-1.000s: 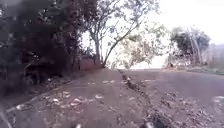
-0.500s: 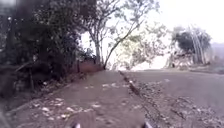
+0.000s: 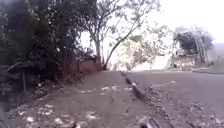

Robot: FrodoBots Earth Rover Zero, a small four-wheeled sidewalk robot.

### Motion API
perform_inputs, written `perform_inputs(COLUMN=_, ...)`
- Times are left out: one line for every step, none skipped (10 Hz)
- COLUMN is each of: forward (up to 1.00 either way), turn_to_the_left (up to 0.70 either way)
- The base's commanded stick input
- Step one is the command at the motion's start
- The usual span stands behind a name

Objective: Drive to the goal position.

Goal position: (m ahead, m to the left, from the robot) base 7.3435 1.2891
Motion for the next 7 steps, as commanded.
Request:
perform_inputs(forward=0.7, turn_to_the_left=0.0)
perform_inputs(forward=0.7, turn_to_the_left=0.0)
perform_inputs(forward=0.7, turn_to_the_left=0.0)
perform_inputs(forward=0.7, turn_to_the_left=0.0)
perform_inputs(forward=0.7, turn_to_the_left=0.0)
perform_inputs(forward=0.7, turn_to_the_left=0.0)
perform_inputs(forward=0.7, turn_to_the_left=0.0)
